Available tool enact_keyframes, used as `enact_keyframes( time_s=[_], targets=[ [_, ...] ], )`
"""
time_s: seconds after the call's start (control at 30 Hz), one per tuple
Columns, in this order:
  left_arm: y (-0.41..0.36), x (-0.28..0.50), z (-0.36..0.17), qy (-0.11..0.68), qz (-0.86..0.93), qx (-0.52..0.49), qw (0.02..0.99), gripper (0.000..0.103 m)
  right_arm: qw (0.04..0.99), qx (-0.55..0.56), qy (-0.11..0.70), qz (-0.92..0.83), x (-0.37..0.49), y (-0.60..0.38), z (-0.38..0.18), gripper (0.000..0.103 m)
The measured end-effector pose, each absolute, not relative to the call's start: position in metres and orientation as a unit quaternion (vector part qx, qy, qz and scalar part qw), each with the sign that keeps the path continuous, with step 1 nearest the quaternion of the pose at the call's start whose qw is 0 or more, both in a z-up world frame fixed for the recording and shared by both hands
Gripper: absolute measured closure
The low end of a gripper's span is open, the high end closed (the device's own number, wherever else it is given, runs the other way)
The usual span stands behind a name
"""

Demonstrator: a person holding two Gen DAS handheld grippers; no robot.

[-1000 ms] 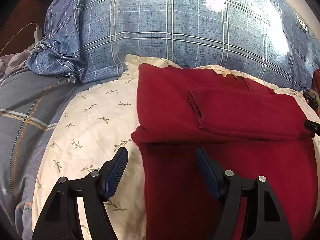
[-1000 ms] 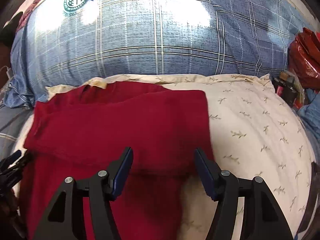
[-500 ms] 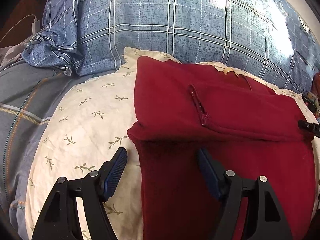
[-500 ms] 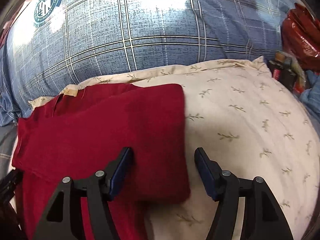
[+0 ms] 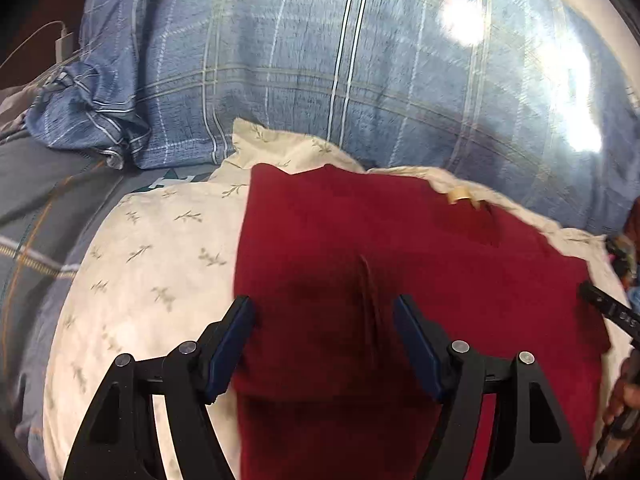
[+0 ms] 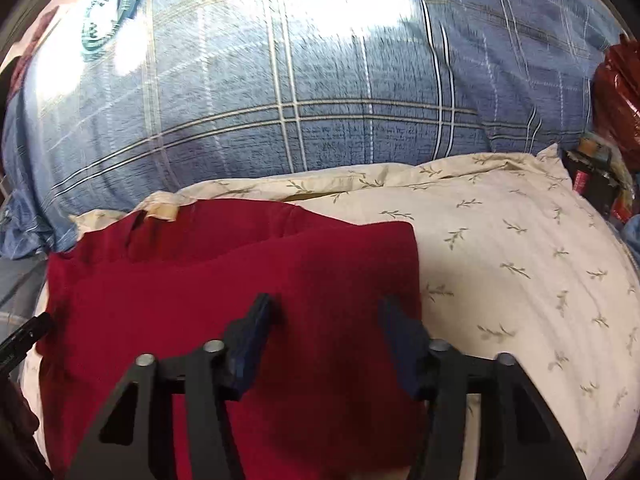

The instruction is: Fold small clothes

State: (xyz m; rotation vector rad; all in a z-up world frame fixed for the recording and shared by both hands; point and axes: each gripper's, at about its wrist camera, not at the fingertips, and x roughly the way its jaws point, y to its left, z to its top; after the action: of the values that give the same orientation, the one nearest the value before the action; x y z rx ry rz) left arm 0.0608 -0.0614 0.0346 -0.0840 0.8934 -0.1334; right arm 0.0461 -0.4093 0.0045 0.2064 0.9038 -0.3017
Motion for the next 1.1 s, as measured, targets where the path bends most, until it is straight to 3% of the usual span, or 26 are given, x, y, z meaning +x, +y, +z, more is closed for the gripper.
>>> enact_keyframes(
  time_s=[0.17,0.33,0.47,0.63,0.9,1.1],
  targets=[
    [-0.08,0.082,0.016,0.438,-0.033,0.002,0.898,0.024,0.879,0.087,0.445,-0.146,0.068,-0.419,-0.011,0.046],
    [-0.075,0.074,0.02,0.442,-0.041,-0.008,0.896,0.025,0.876,0.083,0.455,-0.136,0.047,-0.414,0.01,0.043],
    [-0.061,0.045,0.033,0.437,-0.056,-0.018,0.898,0.026,0.883,0.066,0.448,-0.124,0.009,-0.407,0.022,0.044],
    [-0.042,0.002,0.047,0.438,-0.063,-0.032,0.896,0.026,0.869,0.093,0.469,-0.129,-0.008,-0.421,-0.003,0.043],
    [0.005,-0.077,0.068,0.456,-0.1,-0.053,0.883,0.026,0.882,0.11,0.457,-0.036,-0.085,-0.392,0.049,0.035],
    [0.025,-0.128,0.066,0.476,-0.115,-0.056,0.87,0.026,0.86,0.126,0.493,0.031,-0.158,-0.368,0.038,0.034]
  ],
)
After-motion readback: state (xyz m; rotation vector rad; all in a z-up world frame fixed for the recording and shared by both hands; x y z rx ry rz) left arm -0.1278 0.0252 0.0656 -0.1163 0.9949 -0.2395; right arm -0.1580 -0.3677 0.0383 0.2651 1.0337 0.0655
